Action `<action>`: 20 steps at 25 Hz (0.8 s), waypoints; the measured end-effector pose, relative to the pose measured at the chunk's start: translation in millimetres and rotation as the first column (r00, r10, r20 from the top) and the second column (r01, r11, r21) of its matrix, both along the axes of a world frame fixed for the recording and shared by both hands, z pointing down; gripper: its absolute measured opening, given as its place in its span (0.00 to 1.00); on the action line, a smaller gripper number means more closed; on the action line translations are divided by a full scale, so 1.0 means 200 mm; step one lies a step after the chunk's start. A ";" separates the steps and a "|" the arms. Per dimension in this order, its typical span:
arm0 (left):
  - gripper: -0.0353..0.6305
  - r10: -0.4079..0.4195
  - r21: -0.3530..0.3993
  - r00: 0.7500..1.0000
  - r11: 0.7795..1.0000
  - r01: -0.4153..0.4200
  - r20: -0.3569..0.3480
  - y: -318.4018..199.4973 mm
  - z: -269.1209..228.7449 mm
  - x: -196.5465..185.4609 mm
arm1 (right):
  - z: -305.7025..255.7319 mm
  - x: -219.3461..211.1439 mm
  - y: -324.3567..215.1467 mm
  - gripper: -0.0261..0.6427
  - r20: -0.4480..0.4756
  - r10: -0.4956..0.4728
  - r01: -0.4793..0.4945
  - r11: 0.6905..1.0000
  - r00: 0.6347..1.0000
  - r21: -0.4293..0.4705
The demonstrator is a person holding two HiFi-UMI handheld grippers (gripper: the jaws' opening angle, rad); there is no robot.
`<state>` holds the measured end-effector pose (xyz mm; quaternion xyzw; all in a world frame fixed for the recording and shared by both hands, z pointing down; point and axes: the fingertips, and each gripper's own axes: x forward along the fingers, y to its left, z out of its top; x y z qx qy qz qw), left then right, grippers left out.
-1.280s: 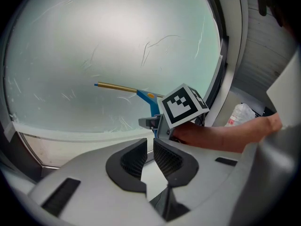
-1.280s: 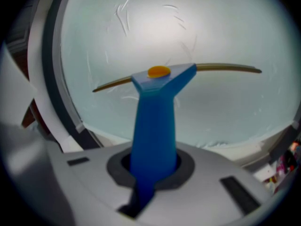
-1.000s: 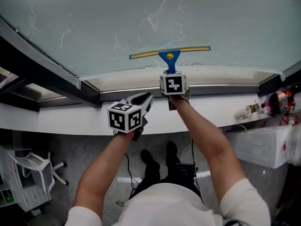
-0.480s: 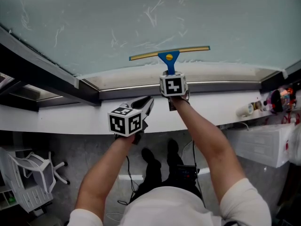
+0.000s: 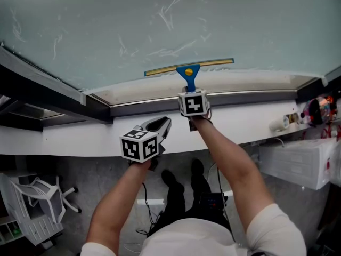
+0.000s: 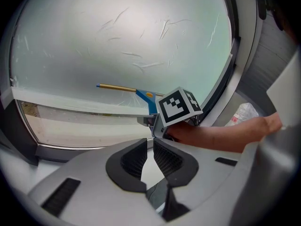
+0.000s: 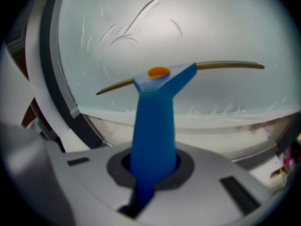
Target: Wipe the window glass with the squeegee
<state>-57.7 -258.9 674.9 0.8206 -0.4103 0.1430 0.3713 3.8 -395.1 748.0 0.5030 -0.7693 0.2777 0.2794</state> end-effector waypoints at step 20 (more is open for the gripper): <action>0.15 0.011 -0.020 1.000 1.000 -0.011 0.013 -0.02 0.10 -0.02 | 0.26 -0.02 0.04 0.08 0.025 -0.031 0.031 0.999 0.999 -0.031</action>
